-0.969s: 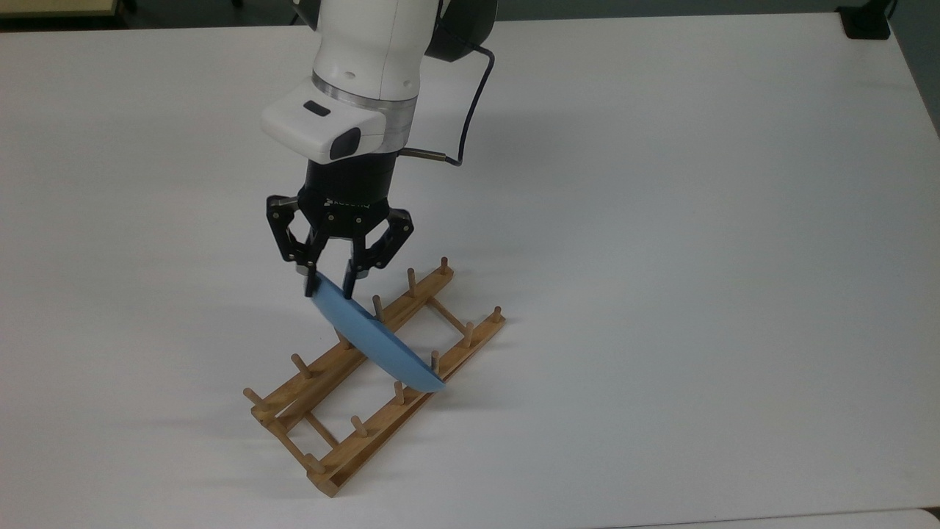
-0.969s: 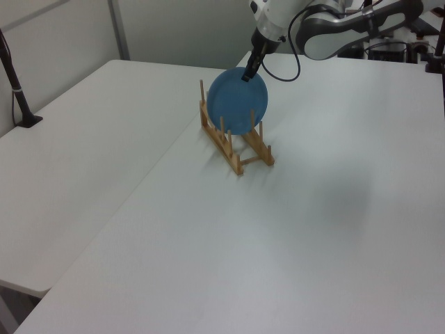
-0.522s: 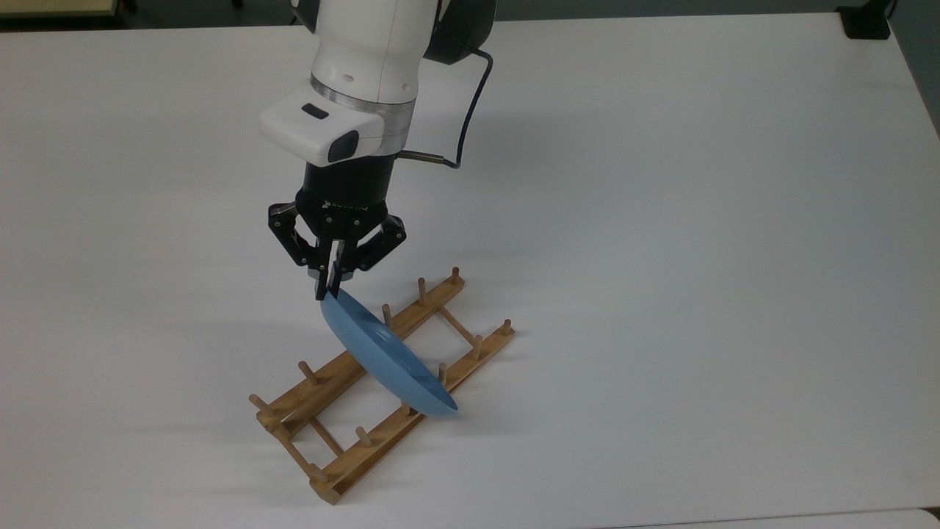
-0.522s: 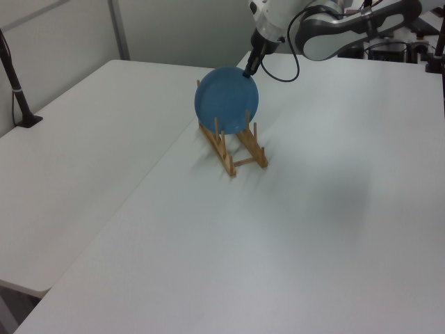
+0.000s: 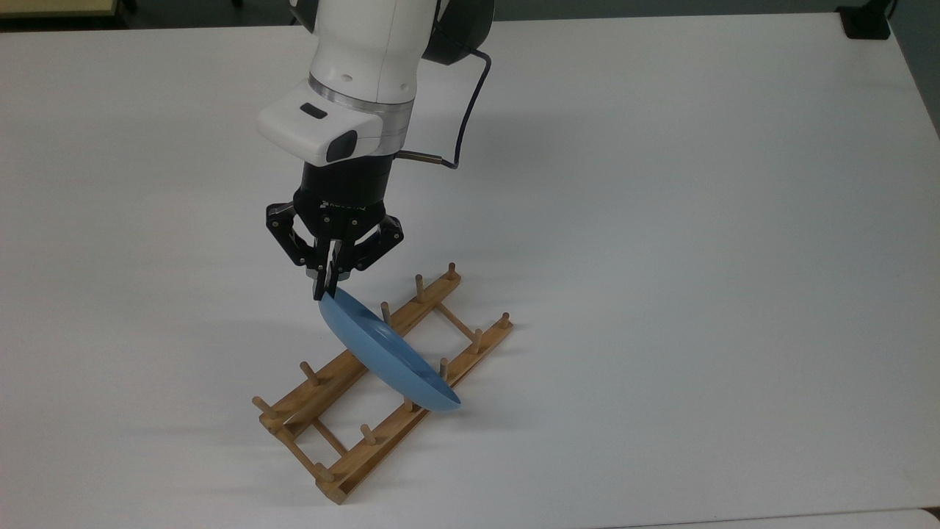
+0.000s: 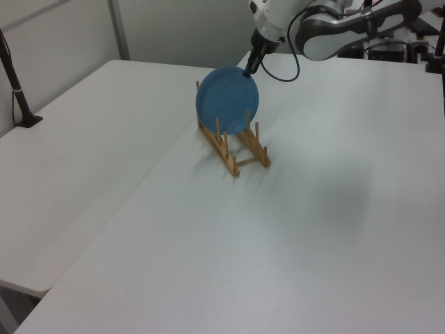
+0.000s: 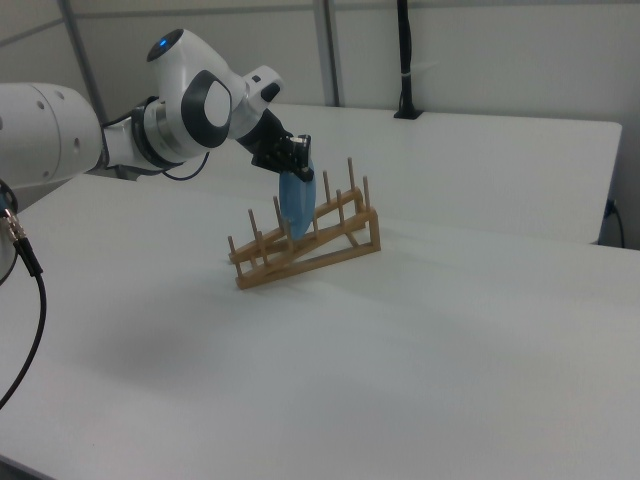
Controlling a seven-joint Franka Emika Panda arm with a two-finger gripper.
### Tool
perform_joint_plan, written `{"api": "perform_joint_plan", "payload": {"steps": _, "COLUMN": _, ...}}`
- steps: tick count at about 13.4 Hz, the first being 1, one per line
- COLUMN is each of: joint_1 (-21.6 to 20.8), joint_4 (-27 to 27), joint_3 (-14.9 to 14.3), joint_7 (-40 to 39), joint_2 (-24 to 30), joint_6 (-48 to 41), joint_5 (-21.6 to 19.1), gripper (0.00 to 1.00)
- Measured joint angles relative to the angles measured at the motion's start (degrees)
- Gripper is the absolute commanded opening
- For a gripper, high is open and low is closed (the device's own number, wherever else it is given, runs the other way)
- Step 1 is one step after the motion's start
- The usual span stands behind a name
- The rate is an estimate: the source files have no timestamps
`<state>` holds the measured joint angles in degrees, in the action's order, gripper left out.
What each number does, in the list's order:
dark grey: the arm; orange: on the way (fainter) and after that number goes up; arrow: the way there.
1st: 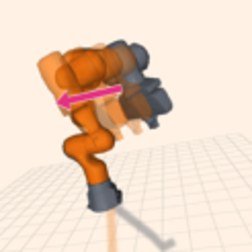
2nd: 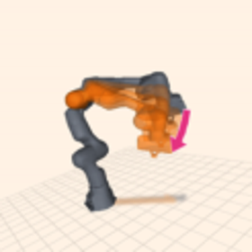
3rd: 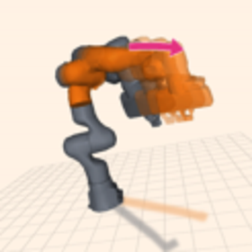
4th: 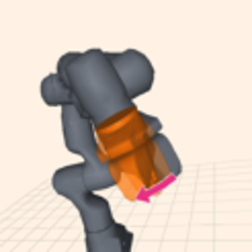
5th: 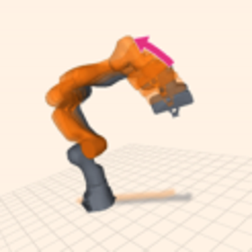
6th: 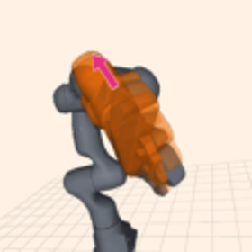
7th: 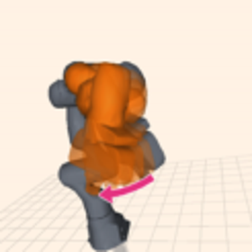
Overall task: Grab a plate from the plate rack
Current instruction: 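Close the gripper on the plate's upper rim, then lift the gripped plate up and out of the wooden rack slots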
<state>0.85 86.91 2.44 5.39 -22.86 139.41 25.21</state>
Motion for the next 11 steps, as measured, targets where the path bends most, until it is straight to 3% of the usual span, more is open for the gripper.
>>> {"api": "perform_joint_plan", "payload": {"steps": 11, "joint_1": 0.56, "joint_4": -1.69, "joint_3": -0.13, "joint_7": 0.67, "joint_2": 3.05, "joint_6": -0.67, "joint_5": -0.31, "gripper": 0.0}}
